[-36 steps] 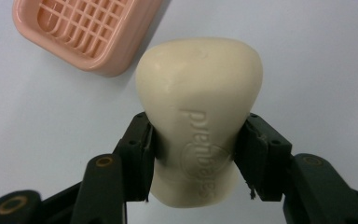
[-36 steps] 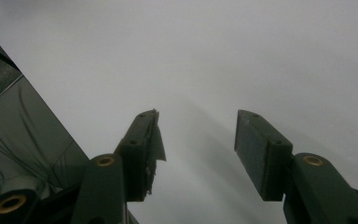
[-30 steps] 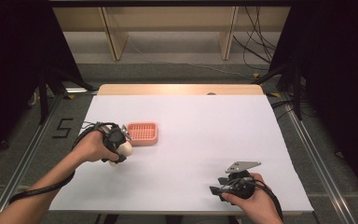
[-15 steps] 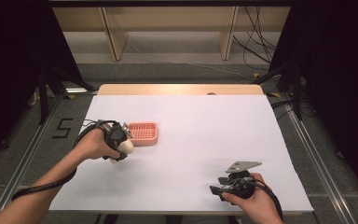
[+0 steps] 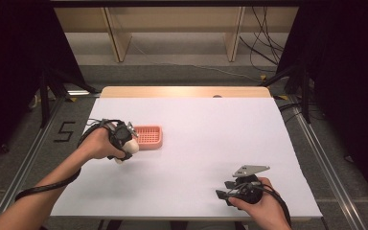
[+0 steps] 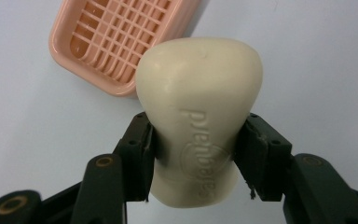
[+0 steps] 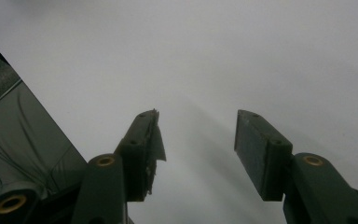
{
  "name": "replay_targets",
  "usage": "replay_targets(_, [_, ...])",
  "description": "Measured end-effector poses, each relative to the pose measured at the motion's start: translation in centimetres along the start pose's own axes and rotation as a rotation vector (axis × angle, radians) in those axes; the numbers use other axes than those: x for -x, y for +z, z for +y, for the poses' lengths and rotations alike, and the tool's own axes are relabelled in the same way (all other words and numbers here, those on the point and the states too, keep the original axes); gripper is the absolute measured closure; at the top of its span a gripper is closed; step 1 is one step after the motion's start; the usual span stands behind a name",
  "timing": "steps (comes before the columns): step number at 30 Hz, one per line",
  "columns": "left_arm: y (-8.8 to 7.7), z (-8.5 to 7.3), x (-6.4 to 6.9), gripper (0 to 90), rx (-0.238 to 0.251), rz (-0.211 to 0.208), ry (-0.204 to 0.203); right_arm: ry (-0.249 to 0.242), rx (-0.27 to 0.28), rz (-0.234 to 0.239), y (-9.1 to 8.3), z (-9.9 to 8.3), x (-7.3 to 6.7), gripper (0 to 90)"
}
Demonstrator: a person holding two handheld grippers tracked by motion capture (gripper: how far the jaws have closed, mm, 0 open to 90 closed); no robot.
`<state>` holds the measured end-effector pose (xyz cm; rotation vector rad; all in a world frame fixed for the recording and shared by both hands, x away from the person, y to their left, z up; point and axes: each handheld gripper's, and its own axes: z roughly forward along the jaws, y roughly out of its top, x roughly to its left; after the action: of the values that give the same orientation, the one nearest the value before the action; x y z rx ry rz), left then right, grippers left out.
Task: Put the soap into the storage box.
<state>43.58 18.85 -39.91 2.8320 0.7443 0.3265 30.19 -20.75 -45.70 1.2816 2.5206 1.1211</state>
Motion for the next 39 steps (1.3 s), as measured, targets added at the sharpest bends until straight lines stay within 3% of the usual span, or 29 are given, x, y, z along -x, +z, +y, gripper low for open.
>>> replay_targets(7, [-0.1, 0.4, -0.6, 49.0, 0.004, 0.013, -0.004, -0.004, -0.031, -0.012, -0.3, 0.1, 0.1, 50.1])
replay_targets(39, [-0.3, 2.0, -2.1, 49.1, 0.014, 0.038, 0.003, 0.002, -0.029, -0.017, -0.3, 0.1, 0.1, 50.2])
